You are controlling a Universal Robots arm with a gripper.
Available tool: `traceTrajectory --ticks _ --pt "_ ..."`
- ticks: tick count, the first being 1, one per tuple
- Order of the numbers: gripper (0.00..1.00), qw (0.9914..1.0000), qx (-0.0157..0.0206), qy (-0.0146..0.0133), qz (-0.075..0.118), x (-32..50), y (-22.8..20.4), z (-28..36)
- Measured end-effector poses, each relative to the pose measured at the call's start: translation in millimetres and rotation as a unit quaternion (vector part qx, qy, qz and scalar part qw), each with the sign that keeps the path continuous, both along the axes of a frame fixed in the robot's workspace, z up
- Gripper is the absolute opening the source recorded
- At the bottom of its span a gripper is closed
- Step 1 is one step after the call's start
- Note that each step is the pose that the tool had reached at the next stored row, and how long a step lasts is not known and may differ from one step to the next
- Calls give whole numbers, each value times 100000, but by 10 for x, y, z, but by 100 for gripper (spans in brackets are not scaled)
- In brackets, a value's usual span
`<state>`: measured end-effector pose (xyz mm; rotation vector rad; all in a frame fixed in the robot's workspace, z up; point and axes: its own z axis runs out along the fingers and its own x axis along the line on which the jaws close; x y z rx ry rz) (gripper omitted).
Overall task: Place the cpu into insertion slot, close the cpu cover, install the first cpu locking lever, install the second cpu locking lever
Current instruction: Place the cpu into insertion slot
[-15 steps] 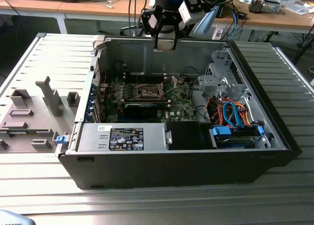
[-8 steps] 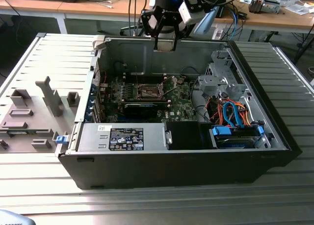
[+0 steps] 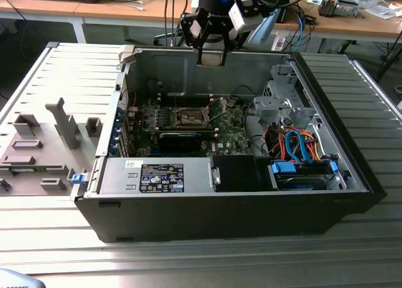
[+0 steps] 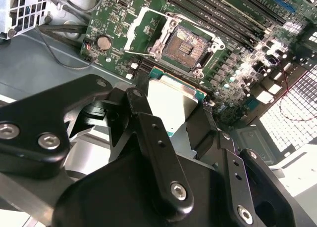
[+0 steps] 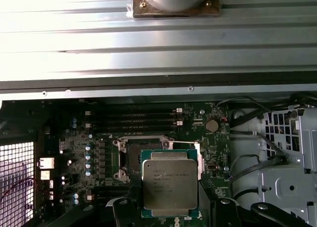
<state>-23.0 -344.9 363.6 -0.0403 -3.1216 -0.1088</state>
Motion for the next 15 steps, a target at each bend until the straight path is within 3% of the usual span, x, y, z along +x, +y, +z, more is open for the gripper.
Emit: traceTrajectory --ticks 15 --pt "54 100000 -10 3 -2 -5 -38 -25"
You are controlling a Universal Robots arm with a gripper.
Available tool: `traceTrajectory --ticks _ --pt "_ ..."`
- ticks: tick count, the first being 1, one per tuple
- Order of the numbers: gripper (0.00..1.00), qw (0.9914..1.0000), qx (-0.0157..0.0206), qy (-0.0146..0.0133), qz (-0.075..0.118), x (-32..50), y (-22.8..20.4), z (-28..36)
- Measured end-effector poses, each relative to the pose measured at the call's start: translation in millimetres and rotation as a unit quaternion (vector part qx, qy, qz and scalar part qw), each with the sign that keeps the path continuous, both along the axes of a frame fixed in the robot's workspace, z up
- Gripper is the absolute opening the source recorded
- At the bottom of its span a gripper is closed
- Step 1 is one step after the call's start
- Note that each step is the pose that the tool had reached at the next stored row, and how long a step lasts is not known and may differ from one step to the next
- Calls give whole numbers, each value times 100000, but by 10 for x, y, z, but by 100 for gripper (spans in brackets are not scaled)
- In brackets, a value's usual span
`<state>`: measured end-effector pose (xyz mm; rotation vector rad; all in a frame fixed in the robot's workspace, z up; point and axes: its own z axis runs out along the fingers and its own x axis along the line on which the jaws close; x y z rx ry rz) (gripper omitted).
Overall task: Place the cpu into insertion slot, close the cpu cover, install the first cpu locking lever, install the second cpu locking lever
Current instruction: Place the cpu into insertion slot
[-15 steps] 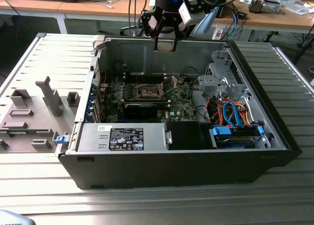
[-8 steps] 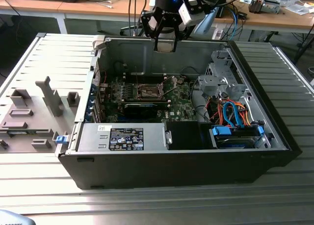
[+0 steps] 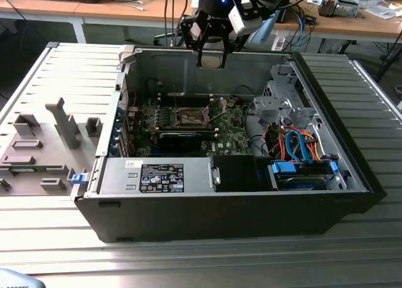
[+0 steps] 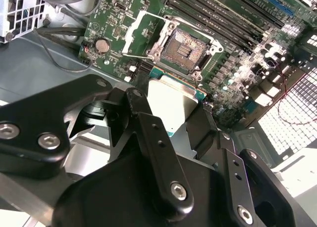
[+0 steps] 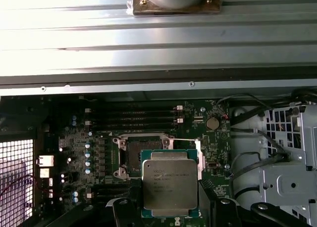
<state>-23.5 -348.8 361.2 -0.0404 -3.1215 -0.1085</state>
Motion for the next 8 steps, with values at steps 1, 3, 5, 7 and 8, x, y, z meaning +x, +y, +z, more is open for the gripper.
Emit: traceTrajectory --ticks 1,3,5,7,8 --pt "54 100000 2 0 0 0 -1 -1" --pt "54 100000 6 -1 3 0 -3 -4" --pt "54 100000 4 -2 1 0 -5 -6" --pt "54 100000 5 -1 1 0 -7 -8" --pt "54 100000 5 -2 2 0 -10 -10"
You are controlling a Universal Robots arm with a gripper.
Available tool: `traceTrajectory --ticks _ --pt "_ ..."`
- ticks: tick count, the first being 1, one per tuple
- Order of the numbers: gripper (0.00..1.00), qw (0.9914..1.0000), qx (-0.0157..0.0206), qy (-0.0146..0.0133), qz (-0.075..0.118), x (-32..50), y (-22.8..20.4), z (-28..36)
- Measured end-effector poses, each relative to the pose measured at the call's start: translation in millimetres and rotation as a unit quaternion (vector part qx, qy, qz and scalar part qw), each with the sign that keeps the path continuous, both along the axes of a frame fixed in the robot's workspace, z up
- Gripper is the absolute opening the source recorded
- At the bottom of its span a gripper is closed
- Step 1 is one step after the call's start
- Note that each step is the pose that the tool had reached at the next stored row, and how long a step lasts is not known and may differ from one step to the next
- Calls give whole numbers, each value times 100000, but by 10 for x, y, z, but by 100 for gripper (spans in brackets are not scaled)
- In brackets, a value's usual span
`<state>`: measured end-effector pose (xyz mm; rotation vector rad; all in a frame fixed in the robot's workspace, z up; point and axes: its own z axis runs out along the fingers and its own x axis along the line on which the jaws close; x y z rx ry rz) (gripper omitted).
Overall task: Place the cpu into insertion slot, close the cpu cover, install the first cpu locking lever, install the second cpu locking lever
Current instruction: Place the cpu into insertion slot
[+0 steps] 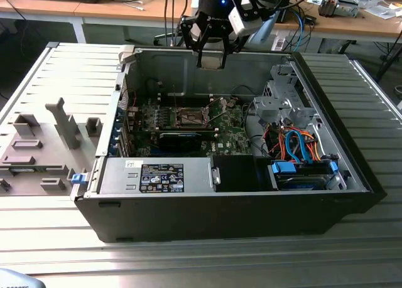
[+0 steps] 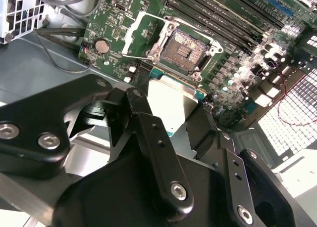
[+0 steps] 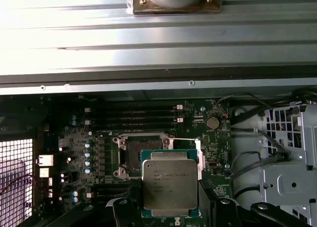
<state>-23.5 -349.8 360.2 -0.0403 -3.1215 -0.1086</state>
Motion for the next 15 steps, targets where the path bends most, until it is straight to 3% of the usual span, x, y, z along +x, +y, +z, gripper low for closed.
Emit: traceTrajectory --ticks 15 --pt "54 100000 1 0 -1 -3 -27 -19"
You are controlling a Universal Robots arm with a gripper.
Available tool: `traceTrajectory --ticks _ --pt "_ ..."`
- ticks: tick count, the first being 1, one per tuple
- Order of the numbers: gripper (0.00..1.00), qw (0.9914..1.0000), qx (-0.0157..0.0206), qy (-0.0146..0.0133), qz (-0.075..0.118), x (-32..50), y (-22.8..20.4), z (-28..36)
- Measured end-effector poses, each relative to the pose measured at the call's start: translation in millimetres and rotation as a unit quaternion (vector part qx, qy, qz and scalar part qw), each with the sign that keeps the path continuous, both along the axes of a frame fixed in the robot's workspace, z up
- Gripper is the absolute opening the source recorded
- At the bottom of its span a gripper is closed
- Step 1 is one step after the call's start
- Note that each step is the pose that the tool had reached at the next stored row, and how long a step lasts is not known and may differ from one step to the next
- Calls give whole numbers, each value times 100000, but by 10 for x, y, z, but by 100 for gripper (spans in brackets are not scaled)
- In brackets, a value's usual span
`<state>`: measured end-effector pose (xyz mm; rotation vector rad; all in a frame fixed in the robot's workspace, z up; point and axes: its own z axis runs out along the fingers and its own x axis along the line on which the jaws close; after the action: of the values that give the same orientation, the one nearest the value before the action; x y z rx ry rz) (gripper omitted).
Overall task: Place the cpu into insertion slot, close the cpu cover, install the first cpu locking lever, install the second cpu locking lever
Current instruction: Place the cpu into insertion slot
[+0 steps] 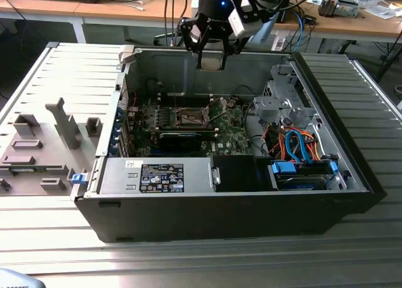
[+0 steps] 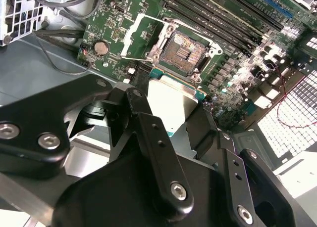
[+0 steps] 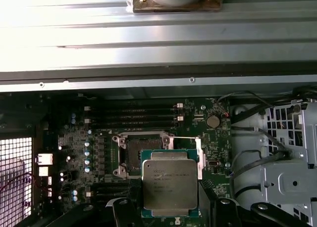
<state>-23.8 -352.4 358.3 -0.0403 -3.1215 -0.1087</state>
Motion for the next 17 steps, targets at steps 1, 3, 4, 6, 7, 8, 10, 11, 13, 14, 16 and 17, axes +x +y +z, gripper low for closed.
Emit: traceTrajectory --ticks 1,3,4,6,7,8,10,11,13,14,16,17 --pt "54 100000 5 -2 -1 -1 -2 -1" --pt "54 100000 -1 0 2 -2 -9 -2" --pt "54 100000 -2 2 -1 -3 -13 -3" --pt "54 100000 0 2 -1 -4 -22 -6" --pt "54 100000 -3 1 -1 -5 -25 -7" --pt "54 100000 3 1 0 -6 -28 -9" --pt "54 100000 -1 3 0 -6 -33 -10" --pt "54 100000 0 1 0 -7 -36 -11" --pt "54 100000 -6 1 -1 -8 -41 -13" --pt "54 100000 -6 1 1 -9 -44 -13" --pt "54 100000 -6 0 -1 -9 -48 -15" --pt "54 100000 -9 1 2 -9 -50 -16"
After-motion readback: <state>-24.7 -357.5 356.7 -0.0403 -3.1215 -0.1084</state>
